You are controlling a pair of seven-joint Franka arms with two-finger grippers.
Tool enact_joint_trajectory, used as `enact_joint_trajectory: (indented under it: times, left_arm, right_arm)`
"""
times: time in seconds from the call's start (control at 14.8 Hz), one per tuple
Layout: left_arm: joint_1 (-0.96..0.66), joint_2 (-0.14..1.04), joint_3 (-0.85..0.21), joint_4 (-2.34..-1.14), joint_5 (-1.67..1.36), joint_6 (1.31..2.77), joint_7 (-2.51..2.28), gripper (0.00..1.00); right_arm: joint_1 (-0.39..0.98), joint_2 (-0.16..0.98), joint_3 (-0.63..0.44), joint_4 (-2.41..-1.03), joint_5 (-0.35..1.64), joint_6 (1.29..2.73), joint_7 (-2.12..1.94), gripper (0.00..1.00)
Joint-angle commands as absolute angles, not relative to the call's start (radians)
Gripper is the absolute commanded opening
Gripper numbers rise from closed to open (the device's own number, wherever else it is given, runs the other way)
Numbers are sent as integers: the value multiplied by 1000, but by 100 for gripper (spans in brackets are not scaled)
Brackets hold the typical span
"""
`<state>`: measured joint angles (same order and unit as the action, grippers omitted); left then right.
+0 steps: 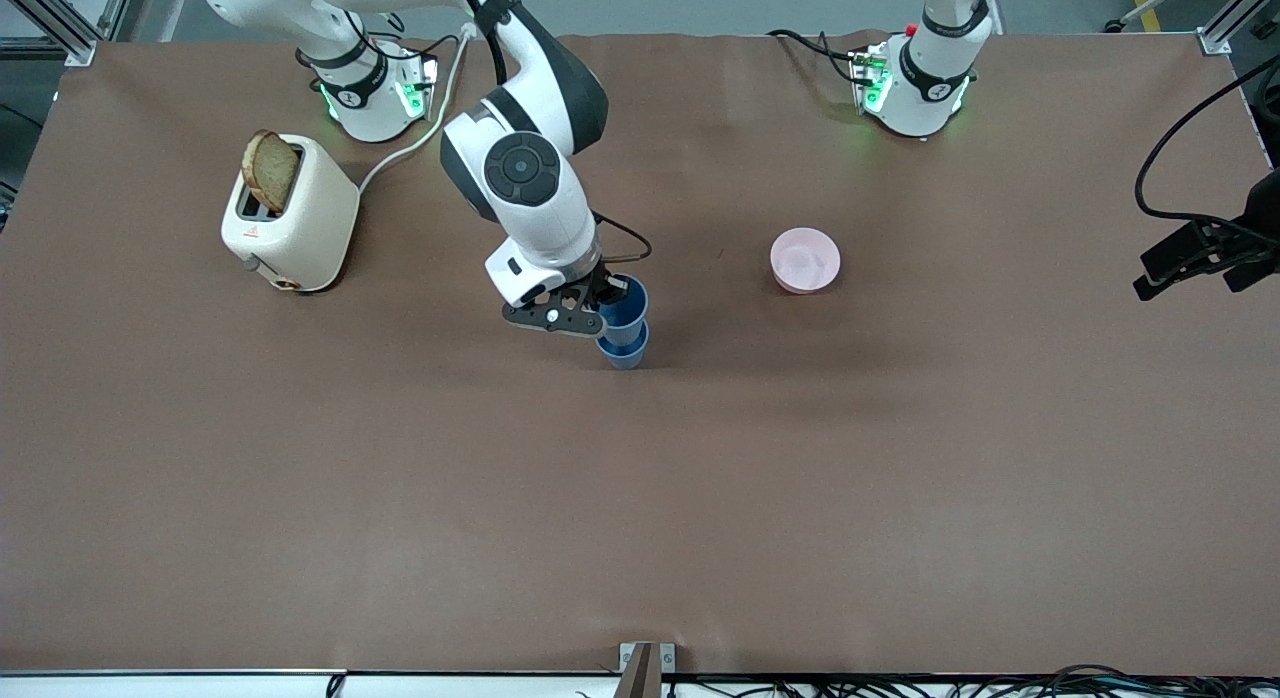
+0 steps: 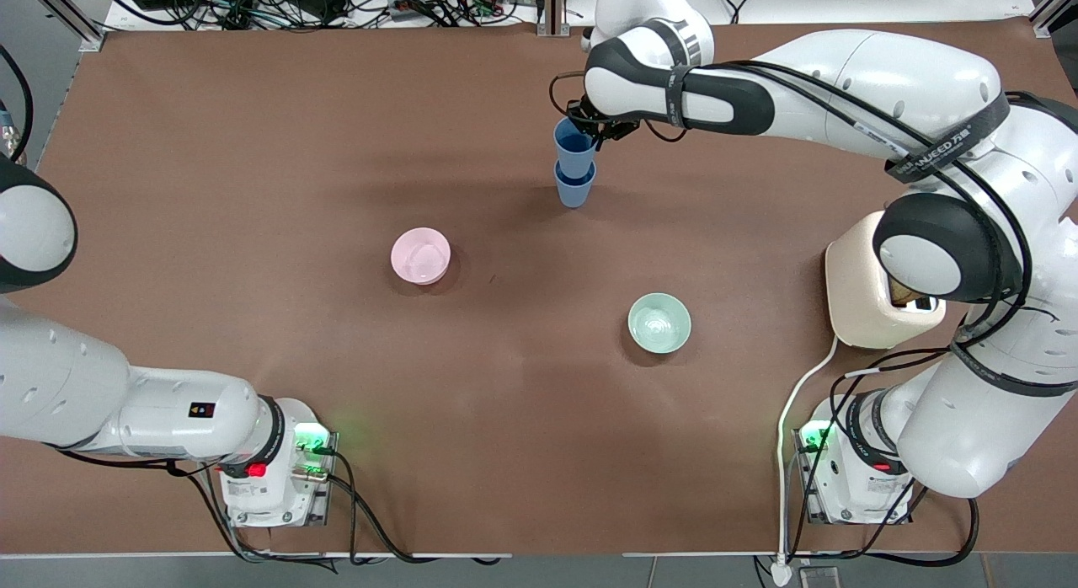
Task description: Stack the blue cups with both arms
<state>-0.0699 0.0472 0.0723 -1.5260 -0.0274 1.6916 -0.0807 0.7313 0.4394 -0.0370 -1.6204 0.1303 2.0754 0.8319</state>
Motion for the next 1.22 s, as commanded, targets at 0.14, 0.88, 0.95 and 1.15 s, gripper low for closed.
enact_joint_trajectory:
  times: [0.14,0.88,0.95,1.15]
  left_arm:
    - [-74,46,77,-1514,-55,1678,-77,100]
    - [-75,40,77,-1519,-37,1611,-63,100]
    - [-77,37,75,-1519,-37,1608,-63,100]
    - [-74,34,63,-1520,-37,1606,-63,100]
  right_arm:
    - [727,454,-40,-1635,127,2117,836,1]
    - [637,378,-48,-1629,126,2076,819,100]
    - [603,341,-48,-1628,126,2056,798,100]
    - [467,243,-49,-1629,123,1962,652,100]
